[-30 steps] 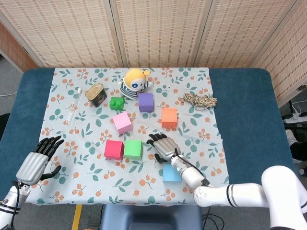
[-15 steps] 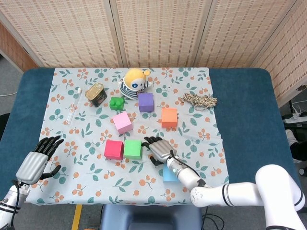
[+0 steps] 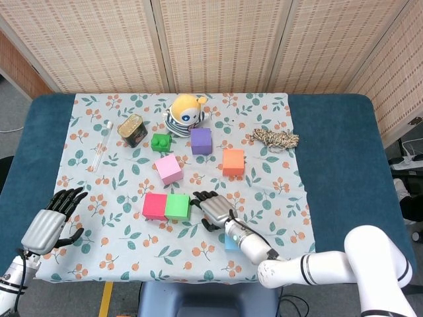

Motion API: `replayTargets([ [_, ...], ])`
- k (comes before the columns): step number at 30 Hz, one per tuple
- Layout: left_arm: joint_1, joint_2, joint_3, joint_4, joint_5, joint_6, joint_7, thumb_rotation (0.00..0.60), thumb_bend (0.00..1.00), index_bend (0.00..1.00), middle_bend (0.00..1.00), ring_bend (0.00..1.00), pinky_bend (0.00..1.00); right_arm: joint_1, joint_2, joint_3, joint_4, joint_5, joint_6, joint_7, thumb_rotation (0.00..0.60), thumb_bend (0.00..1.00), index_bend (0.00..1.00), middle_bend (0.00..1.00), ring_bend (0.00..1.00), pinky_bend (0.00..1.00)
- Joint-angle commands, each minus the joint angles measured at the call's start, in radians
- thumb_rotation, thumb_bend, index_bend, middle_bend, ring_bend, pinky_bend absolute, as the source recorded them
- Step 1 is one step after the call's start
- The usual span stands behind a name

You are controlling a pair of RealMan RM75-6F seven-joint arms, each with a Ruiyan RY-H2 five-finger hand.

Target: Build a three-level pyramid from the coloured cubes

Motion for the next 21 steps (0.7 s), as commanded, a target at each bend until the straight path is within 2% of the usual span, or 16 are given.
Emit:
replayTargets([
  [1, 0.000, 0.000, 0.001, 0.000, 0.001, 0.001, -0.001, 0.600, 0.35, 0.00, 0.00, 0.00, 0.07, 0.000, 0.002, -0.001, -0.002, 0.000, 0.001, 0.006, 0.600, 0.51, 0.18, 0.00, 0.00, 0.10],
  [7, 0.001, 0.001, 0.004, -0.001, 0.007, 0.003, 0.001, 0.600, 0.35, 0.00, 0.00, 0.00, 0.07, 0.005, 0.032, -0.019, -0.030, 0.007, 0.009, -0.006, 0.600, 0.51, 0.18, 0.00, 0.00, 0.10],
  [13, 0.000, 0.001, 0.006, 0.000, 0.008, 0.001, 0.000, 0.600, 0.35, 0.00, 0.00, 0.00, 0.07, -0.035, 0.156, -0.052, -0.169, -0.063, 0.072, -0.005, 0.600, 0.50, 0.13, 0.00, 0.00, 0.10],
  [17, -0.001, -0.001, 0.009, -0.004, 0.013, -0.001, 0.005, 0.600, 0.35, 0.00, 0.00, 0.00, 0.07, -0.087, 0.277, -0.057, -0.310, -0.154, 0.108, 0.044, 0.600, 0.38, 0.11, 0.00, 0.00, 0.10],
  [21, -0.001, -0.002, 0.011, -0.006, 0.016, -0.002, 0.009, 0.600, 0.35, 0.00, 0.00, 0.00, 0.07, -0.125, 0.395, -0.084, -0.442, -0.223, 0.126, 0.056, 0.600, 0.29, 0.08, 0.00, 0.00, 0.10],
])
